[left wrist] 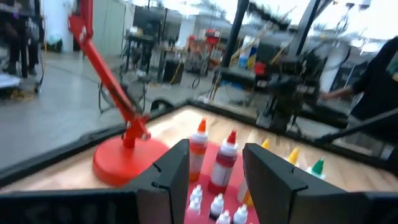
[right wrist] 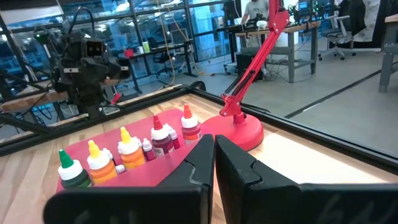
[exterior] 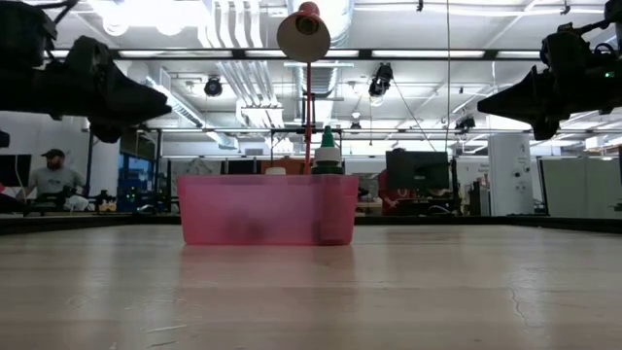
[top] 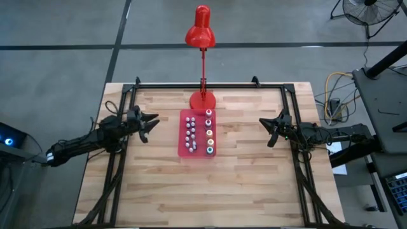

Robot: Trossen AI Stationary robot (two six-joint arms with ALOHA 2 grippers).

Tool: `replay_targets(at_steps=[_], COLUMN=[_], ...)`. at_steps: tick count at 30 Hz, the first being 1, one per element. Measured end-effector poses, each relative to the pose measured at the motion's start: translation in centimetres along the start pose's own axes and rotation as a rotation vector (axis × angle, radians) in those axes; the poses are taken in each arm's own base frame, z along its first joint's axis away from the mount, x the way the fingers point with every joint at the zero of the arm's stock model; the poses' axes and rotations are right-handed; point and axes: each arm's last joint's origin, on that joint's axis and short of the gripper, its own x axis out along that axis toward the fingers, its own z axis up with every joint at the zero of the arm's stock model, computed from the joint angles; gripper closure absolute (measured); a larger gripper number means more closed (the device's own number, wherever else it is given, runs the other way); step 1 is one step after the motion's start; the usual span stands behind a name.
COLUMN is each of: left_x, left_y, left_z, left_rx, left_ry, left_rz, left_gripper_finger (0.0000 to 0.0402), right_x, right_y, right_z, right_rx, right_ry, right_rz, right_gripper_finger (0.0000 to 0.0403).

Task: Pick & Place food coloring
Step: Return to Home Position

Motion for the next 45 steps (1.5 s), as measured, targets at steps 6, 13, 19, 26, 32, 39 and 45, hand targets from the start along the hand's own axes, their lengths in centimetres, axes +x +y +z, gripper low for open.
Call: replay_targets(at_steps=[6,13,19,26,32,39,45], left_x=[-0.33,-0.34,-0.32,-0.31,-0.31,-0.32,-0.32], left_y=[-0.11,-0.09,-0.04,-0.02,-0.01,-0.01,-0.01], left_z=[0.7,0.66,0.47,0.38,0.36,0.41,0.41], left_rx=[-0.005,-0.006,-0.002,0.103,0.118,0.099,0.097], left_ry=[-0.082,-0.079,-0.059,-0.051,-0.049,-0.054,-0.055], left_rz=[-0.013,-0.006,0.0,0.004,0.006,0.009,0.01], left_gripper_finger=[0.028,0.028,0.028,0.028,0.028,0.028,0.028], right_x=[0.0,-0.01,0.0,-0.01,-0.01,-0.01,-0.01], right_y=[0.0,0.0,0.0,0.0,0.0,0.0,0.0], right_z=[0.01,0.02,0.0,0.01,0.02,0.02,0.02], right_rx=[0.0,0.0,0.0,0.0,0.001,0.001,0.001], right_ry=[0.0,-0.001,0.0,-0.001,-0.001,-0.001,-0.001], right_rz=[0.0,0.0,0.0,0.0,0.0,0.0,0.0], right_gripper_finger=[0.0394,0.0394,0.0394,0.0394,0.0394,0.0394,0.0394])
